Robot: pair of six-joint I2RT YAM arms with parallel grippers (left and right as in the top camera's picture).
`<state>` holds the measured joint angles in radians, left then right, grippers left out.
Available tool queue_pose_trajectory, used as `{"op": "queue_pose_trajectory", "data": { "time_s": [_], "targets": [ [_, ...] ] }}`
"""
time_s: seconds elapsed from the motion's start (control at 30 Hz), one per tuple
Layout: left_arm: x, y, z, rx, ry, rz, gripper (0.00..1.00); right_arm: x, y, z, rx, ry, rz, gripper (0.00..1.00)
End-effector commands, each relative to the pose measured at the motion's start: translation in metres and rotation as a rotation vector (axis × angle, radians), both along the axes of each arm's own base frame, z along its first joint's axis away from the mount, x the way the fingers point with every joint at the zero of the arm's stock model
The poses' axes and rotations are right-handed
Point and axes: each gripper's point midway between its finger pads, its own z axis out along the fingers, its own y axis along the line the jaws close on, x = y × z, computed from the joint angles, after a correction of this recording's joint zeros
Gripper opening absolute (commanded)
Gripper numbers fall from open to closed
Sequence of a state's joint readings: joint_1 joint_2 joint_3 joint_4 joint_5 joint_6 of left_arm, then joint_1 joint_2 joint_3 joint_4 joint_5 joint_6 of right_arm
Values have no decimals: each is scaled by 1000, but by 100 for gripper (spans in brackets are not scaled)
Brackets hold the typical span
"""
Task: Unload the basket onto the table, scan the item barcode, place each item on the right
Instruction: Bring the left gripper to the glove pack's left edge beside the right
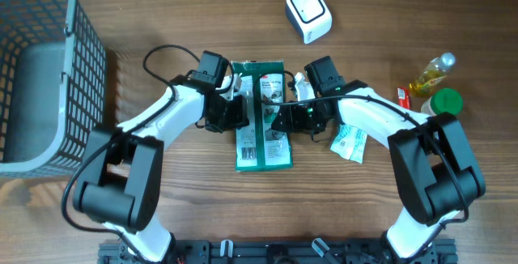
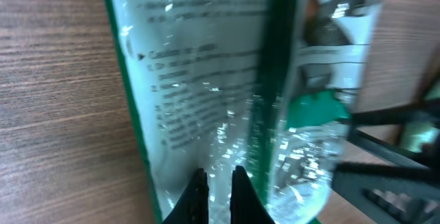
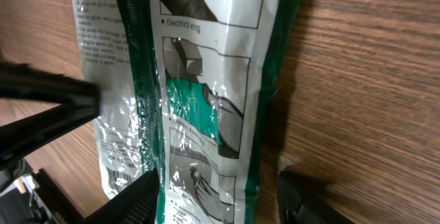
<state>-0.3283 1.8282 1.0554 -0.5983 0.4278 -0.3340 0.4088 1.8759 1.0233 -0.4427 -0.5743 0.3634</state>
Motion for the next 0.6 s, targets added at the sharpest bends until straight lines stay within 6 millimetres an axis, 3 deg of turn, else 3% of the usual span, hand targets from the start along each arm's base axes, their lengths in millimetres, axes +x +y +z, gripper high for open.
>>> {"op": "queue_pose_trajectory", "data": {
  "time_s": [0.0, 0.2, 0.57],
  "targets": [
    [-3, 8, -17, 52, 19, -13, 4, -4, 2, -4, 26, 11, 24, 55],
    [-6, 10, -34, 74, 53, -11, 4, -4, 3, -4, 26, 9, 22, 55],
    [-7, 10, -36, 76, 57, -12, 4, -6, 4, -16, 66, 22, -56, 55]
  ]
}}
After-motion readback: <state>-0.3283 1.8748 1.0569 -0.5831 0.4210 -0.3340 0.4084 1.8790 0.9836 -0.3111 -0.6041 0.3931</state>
